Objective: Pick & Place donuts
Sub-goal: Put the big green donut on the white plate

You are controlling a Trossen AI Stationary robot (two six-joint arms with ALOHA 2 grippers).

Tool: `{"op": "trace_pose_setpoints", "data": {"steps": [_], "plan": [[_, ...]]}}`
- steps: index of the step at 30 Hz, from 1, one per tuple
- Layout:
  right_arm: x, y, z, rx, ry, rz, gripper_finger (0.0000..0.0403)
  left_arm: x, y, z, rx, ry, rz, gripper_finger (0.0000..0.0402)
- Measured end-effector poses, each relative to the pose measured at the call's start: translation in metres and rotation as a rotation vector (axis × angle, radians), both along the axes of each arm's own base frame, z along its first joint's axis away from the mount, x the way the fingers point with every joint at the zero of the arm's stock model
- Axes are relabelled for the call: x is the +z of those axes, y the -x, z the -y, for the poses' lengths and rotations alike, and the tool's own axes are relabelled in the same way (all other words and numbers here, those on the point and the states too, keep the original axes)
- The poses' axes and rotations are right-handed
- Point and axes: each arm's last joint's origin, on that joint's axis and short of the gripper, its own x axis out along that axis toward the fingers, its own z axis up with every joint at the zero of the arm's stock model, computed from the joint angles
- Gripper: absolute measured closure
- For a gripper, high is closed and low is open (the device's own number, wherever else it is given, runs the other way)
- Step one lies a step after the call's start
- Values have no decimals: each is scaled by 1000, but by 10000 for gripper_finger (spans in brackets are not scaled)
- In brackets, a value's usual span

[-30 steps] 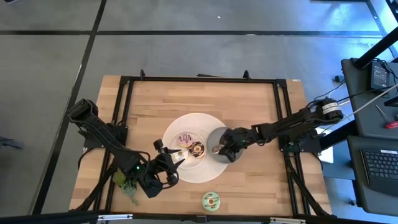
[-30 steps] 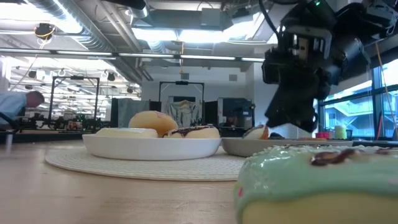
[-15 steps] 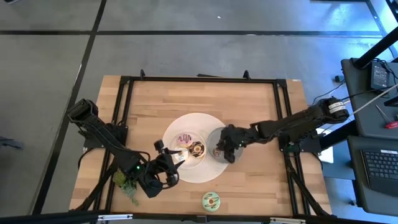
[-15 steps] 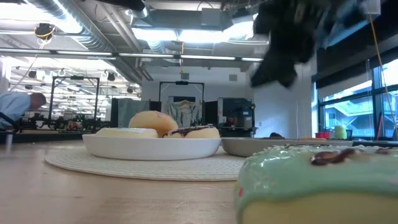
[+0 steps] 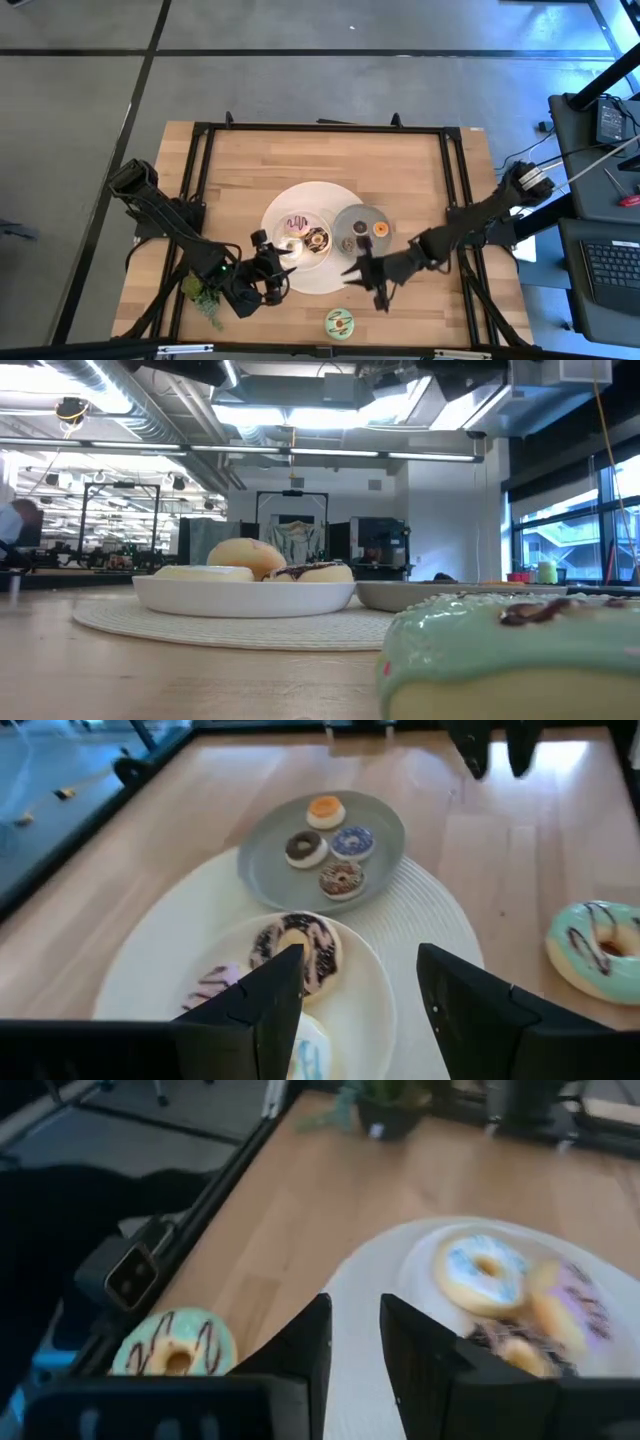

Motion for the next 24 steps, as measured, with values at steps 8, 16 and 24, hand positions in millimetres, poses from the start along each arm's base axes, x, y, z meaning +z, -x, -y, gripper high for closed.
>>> {"op": "trace_pose_setpoints", "data": {"steps": [8,16,24], "plan": [[-30,-14,-23,197,21,26,312,-5,-1,3,-39,66,-43,213],[-75,-25,-33,217,-37,-78,265,-22,-9,12,-48,62,-64,208],[-70,-38,-54,241,-46,-155,181,-42,-15,16,-53,31,-119,209]]}}
